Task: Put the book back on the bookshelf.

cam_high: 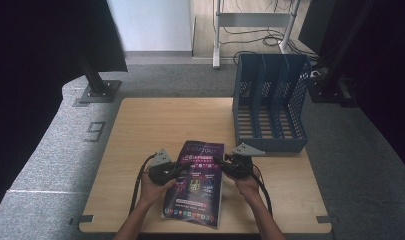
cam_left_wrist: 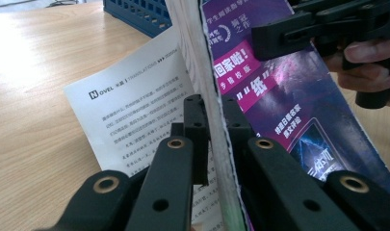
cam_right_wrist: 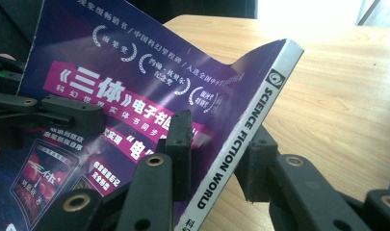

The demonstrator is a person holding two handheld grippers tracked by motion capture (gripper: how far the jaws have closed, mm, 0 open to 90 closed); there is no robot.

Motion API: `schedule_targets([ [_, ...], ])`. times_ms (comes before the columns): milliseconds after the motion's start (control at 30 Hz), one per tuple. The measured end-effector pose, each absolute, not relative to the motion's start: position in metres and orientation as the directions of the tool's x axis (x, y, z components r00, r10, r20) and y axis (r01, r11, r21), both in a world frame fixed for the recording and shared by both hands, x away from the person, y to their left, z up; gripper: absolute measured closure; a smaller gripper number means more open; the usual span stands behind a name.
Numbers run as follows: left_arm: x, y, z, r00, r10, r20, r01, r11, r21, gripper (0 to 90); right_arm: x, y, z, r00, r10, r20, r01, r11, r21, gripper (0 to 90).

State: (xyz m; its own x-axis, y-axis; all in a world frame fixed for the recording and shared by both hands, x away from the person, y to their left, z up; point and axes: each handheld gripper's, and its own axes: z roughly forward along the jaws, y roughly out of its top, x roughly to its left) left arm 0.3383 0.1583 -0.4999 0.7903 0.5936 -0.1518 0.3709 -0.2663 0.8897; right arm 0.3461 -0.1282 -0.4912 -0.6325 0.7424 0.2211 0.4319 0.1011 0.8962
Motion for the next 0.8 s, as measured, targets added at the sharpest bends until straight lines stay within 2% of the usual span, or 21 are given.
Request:
schedule_targets([
  [333, 0.337, 0.159, -0.478, 0.807, 0.581, -0.106, 0.319, -0.278, 0.906, 86.5, 0.337, -0.128, -0.468, -0.654, 0.742, 0.148, 0.335, 0.109, 0.936, 70.9],
  [600, 0.339, 0.158, -0.442, 0.805, 0.593, -0.027, 0.226, -0.263, 0.938, 87.8, 0.329, -0.127, -0.440, -0.651, 0.754, 0.088, 0.220, 0.077, 0.972, 73.4],
  [800, 0.339, 0.155, -0.431, 0.805, 0.593, 0.003, 0.184, -0.254, 0.950, 88.0, 0.328, -0.130, -0.431, -0.649, 0.758, 0.065, 0.172, 0.063, 0.983, 74.4],
])
